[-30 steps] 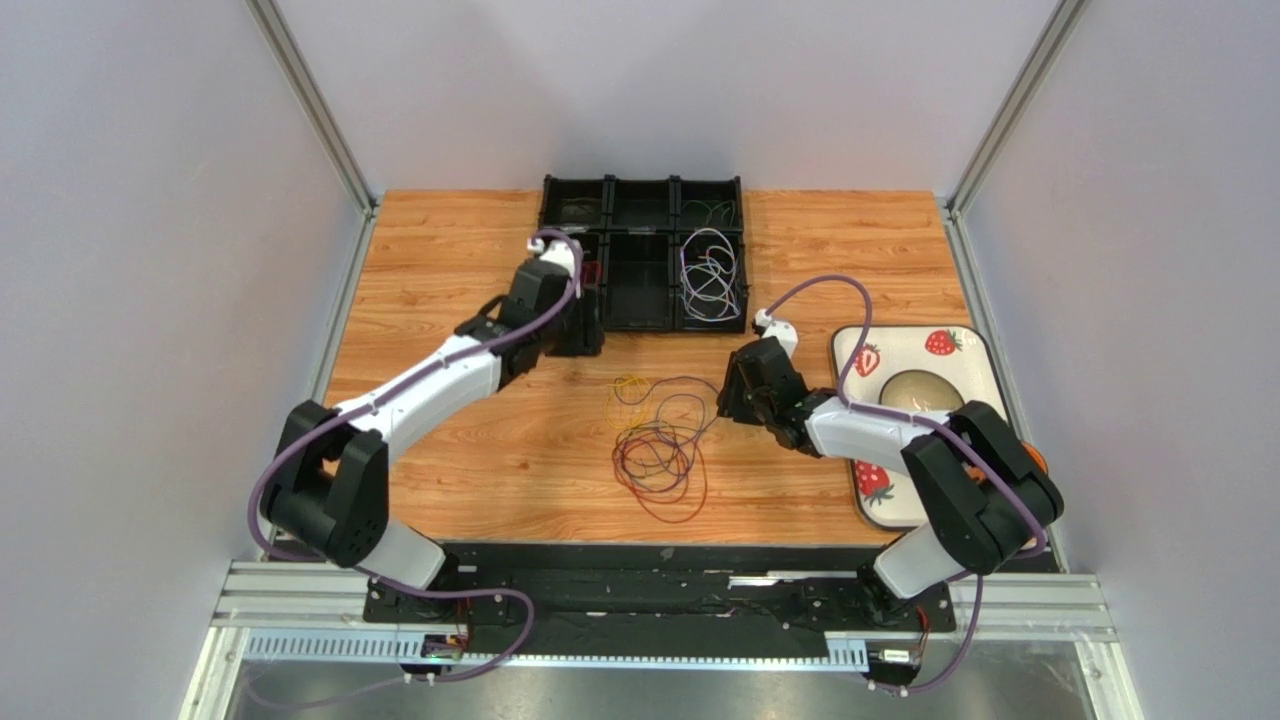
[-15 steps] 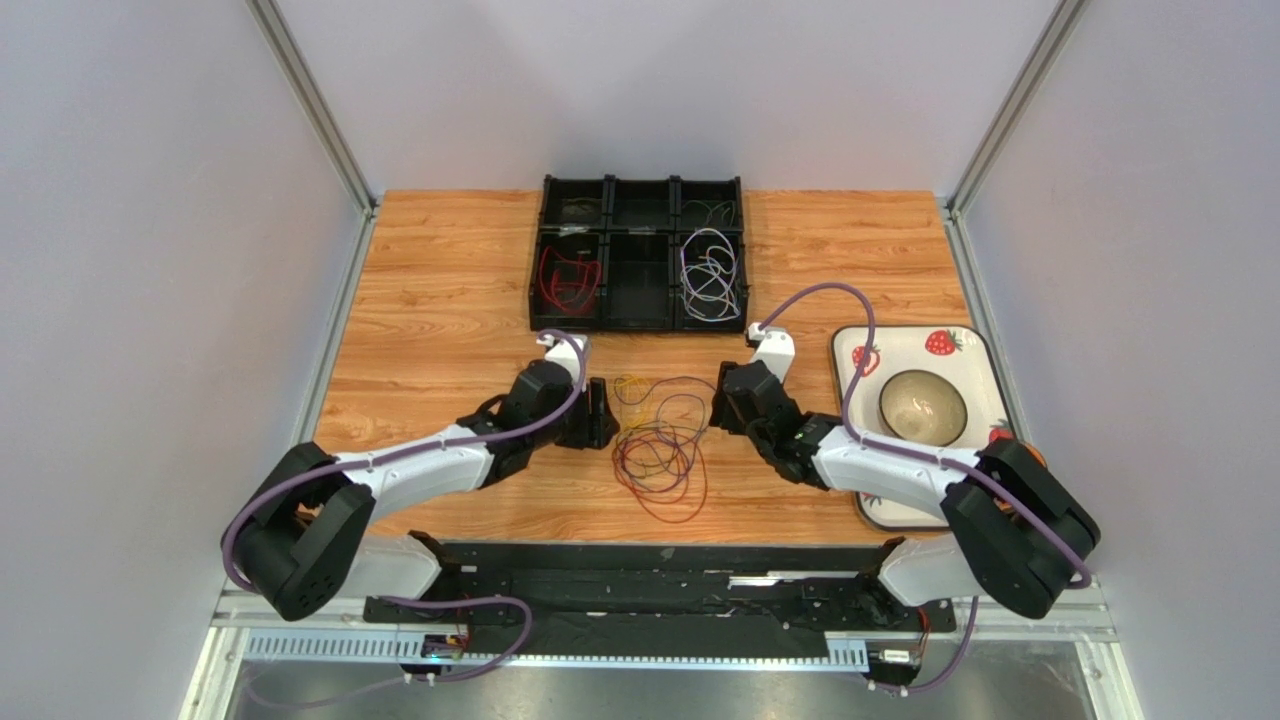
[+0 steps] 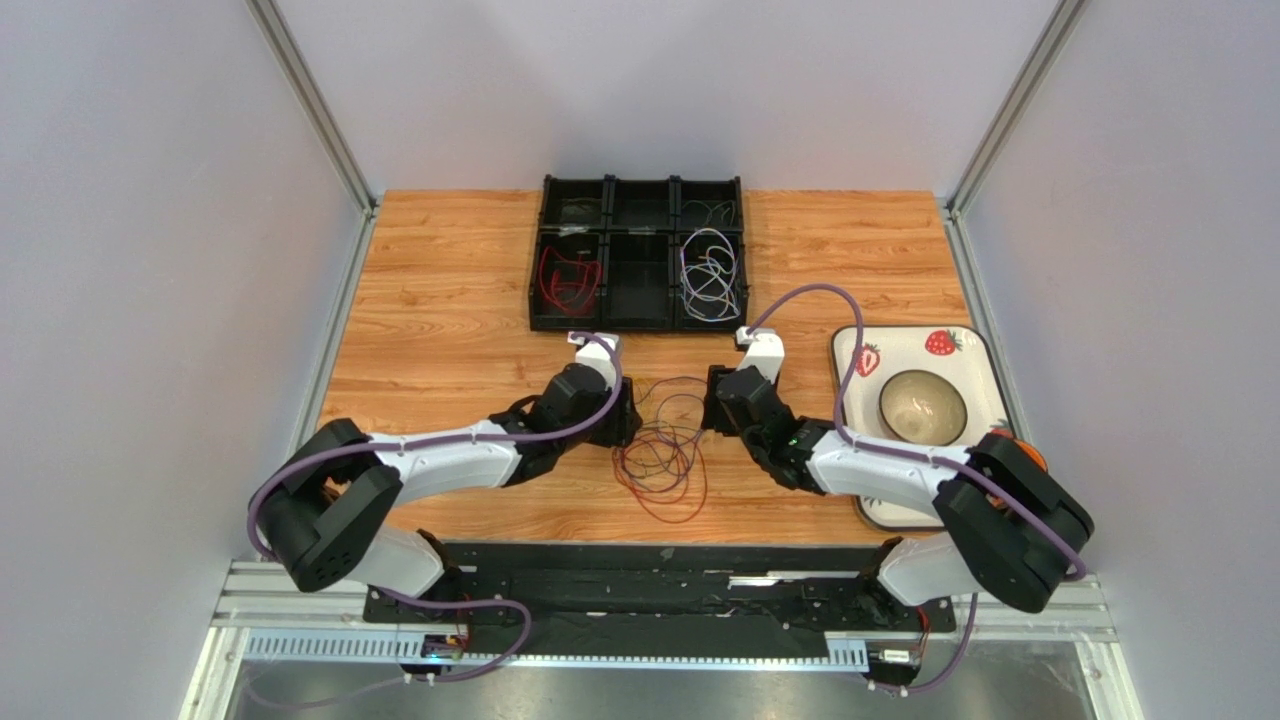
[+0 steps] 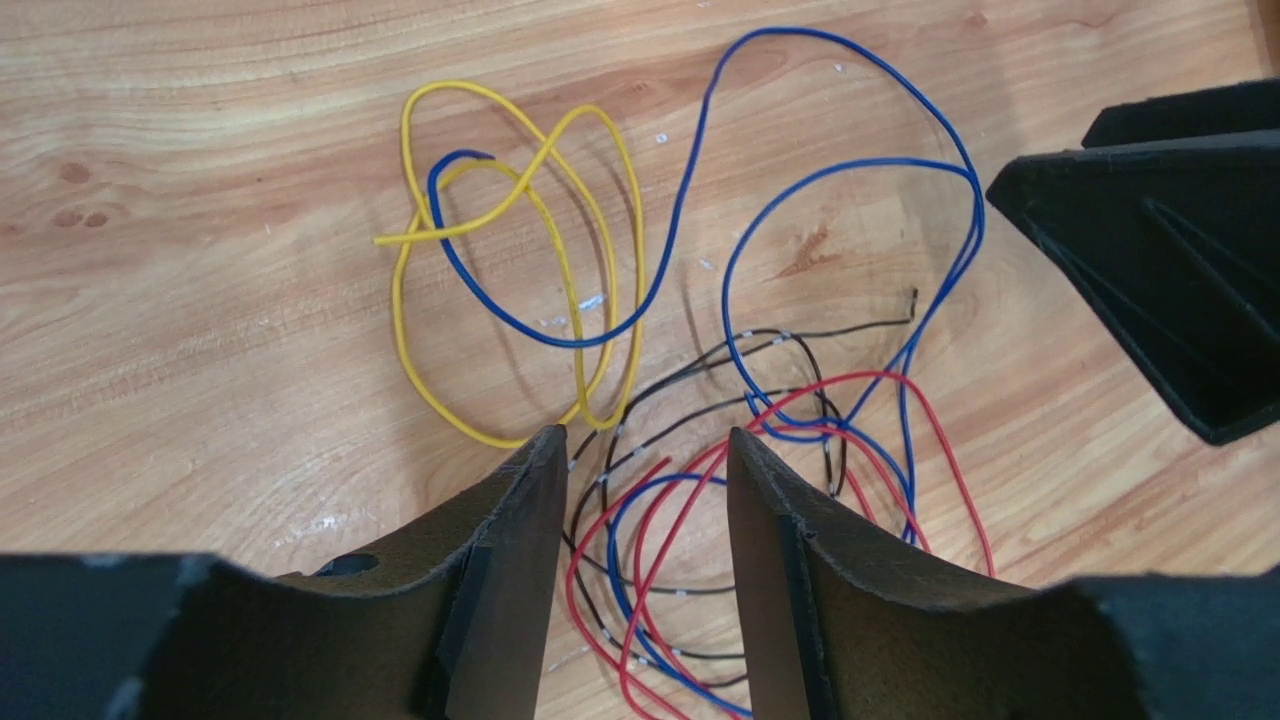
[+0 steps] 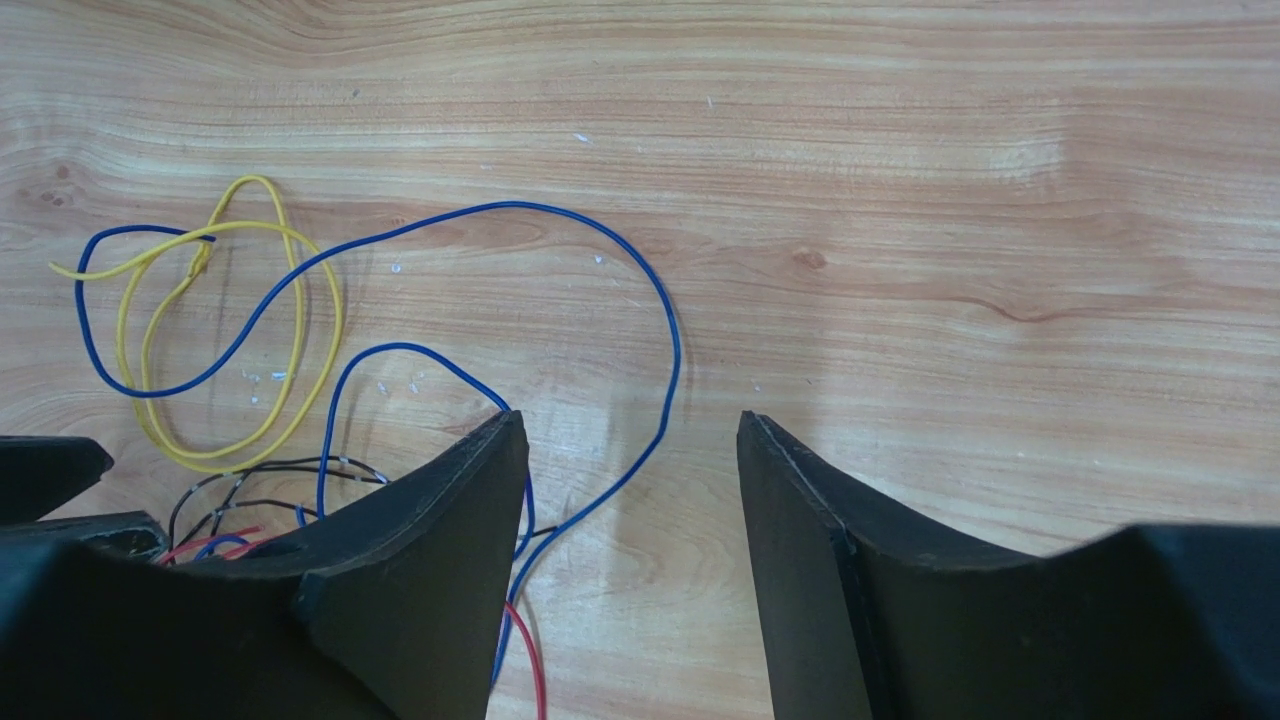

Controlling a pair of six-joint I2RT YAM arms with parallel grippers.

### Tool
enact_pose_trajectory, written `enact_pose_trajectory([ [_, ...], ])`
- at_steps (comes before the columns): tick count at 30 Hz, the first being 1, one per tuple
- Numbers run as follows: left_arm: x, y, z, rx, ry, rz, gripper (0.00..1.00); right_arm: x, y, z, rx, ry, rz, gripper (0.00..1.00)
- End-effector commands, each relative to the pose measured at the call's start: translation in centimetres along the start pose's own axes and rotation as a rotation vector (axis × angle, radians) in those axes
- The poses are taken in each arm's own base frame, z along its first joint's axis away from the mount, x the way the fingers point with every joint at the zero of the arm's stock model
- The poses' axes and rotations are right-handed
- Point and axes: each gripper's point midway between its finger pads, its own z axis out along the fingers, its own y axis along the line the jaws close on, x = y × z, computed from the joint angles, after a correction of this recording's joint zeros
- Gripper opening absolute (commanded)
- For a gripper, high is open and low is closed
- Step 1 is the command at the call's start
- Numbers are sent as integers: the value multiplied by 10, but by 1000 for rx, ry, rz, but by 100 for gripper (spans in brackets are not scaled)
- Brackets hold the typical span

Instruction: Untangle the cables

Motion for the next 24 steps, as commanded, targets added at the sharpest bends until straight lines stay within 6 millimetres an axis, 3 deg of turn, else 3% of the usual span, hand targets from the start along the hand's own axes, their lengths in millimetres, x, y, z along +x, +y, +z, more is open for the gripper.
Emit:
enact_pose_trajectory([
  [1, -17, 2, 10, -68, -45, -28, 51, -16, 13, 4, -9, -29, -6, 57],
  [9, -12, 16, 24, -201, 13, -41, 47, -10, 13, 0, -46, -31, -2, 59],
  [13, -9, 14, 31, -199, 29, -39, 44, -20, 18, -16, -135, -111, 50, 67],
  [17, -9, 15, 34, -215, 28, -45, 32, -19, 23, -16, -163, -103, 49, 71],
  [19, -8, 14, 35, -216, 32, -42, 24, -10, 23, -9, -149, -61, 24, 70],
  [24, -7, 11, 36, -224, 36, -24, 10, -12, 32, 0, -138, -31, 20, 66],
])
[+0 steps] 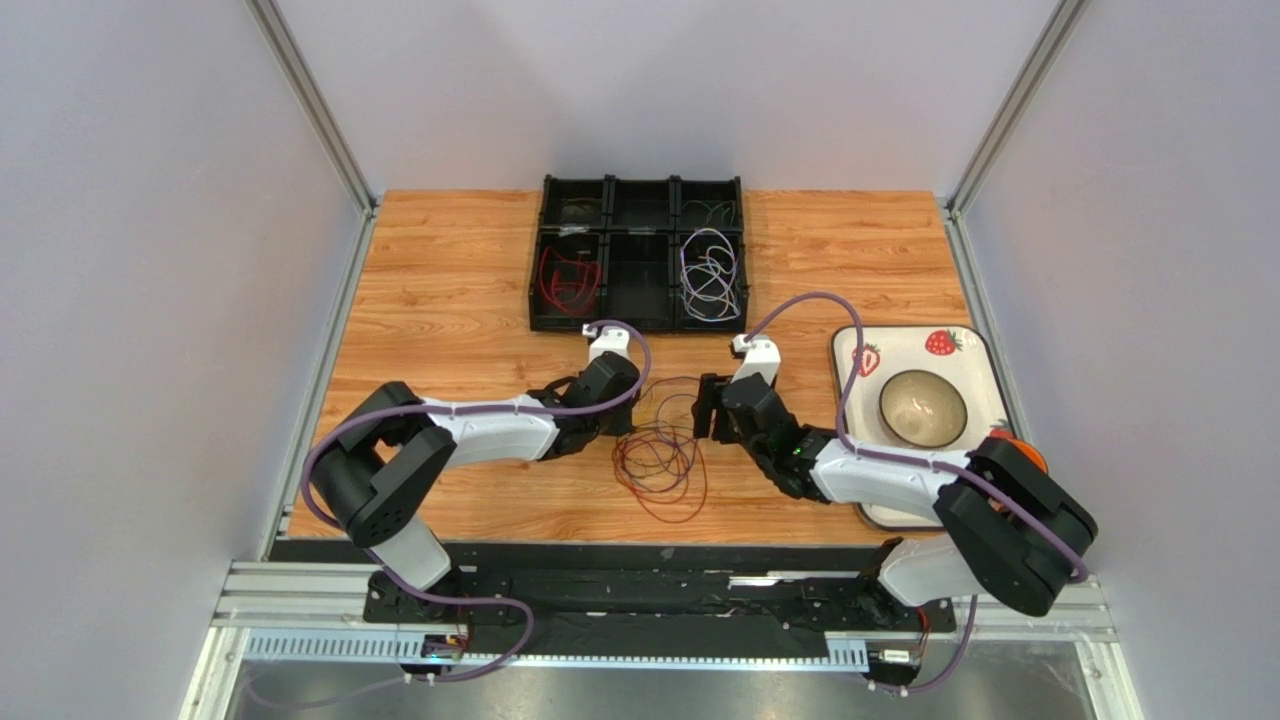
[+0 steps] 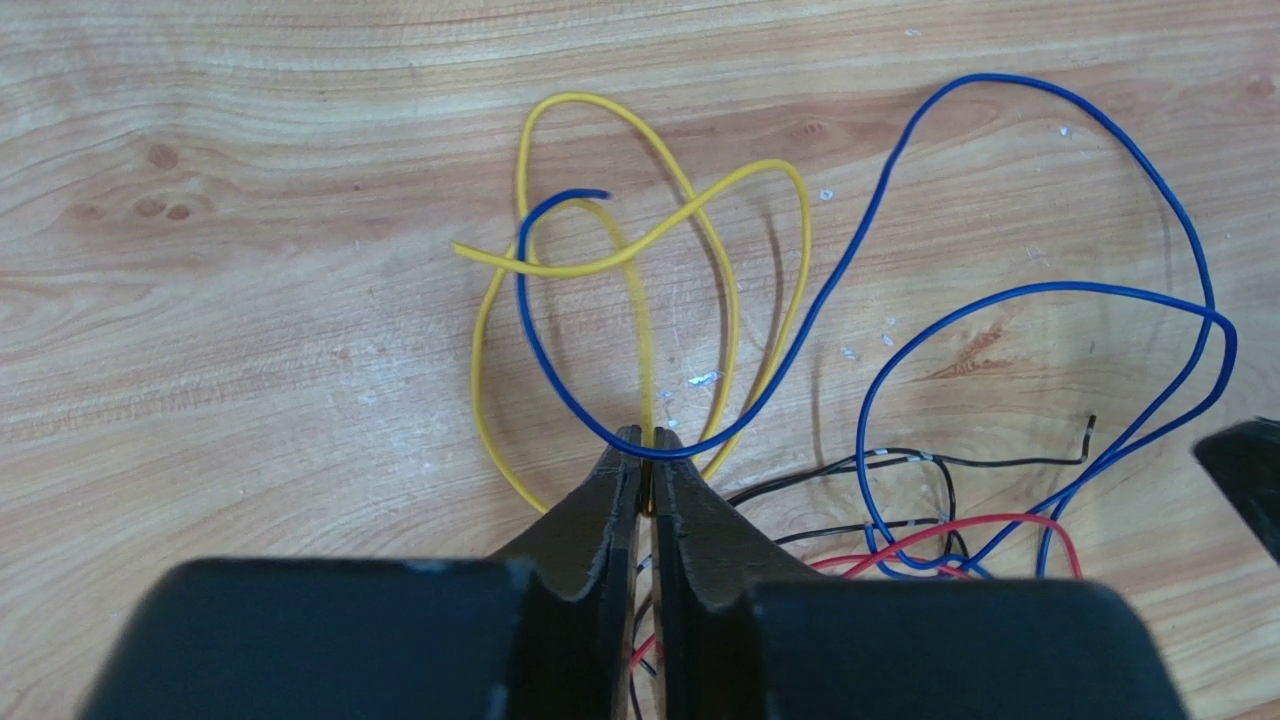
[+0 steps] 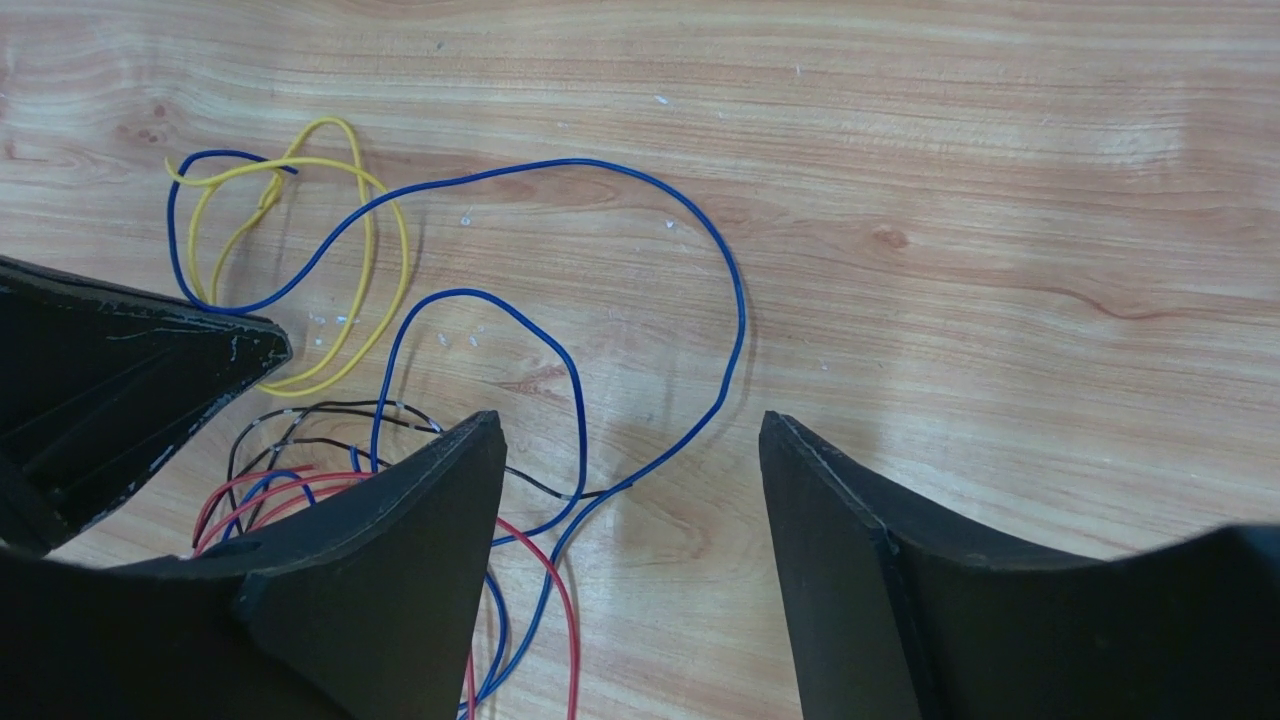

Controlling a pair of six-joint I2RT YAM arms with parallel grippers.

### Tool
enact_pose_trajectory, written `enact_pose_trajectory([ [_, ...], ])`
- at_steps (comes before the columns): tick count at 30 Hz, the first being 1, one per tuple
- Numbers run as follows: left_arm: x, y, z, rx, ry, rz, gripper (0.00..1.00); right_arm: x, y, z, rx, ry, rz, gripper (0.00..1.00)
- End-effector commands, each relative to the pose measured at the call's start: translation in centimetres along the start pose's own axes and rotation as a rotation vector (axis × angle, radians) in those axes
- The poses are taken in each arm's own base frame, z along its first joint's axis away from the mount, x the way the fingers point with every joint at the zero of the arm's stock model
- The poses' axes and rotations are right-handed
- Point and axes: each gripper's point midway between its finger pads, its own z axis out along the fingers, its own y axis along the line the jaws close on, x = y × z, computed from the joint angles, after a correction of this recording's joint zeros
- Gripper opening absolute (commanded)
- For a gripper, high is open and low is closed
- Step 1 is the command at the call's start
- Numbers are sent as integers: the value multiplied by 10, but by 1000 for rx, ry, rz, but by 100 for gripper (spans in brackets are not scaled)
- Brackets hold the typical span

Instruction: Untangle the cables

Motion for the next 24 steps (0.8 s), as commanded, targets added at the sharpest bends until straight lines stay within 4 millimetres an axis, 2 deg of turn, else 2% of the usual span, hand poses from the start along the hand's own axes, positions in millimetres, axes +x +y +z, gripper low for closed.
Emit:
enact_pose_trajectory([
  [1, -13, -10, -1, 2, -36, -2, 10, -15, 12, 9, 9, -17, 8, 66],
  [7, -13, -10, -1, -7, -37, 4, 8, -13, 0, 12, 99, -5, 54, 64],
  [9, -12, -11, -1, -10, -35, 7, 8, -11, 3, 18, 110, 14, 48, 62],
  [12, -12, -11, -1, -17, -36, 13, 6, 1, 0, 23, 145, 71, 31, 61],
  [17, -11, -12, -1, -23, -36, 20, 4, 1, 4, 31, 163, 96, 15, 56],
  [19, -12, -12, -1, -25, -39, 20, 4, 10, -4, 32, 209, 132, -3, 54],
  [20, -11, -12, -1, -25, -37, 22, 4, 7, -3, 34, 222, 129, 7, 54],
  [22, -12, -11, 0, -29, -39, 19, 3, 10, -6, 34, 236, 137, 2, 48],
  [23, -11, -11, 0, -31, -37, 21, 3, 8, -5, 35, 239, 135, 8, 39],
  [24, -11, -11, 1, -32, -37, 19, 3, 11, -5, 36, 241, 145, 5, 34],
])
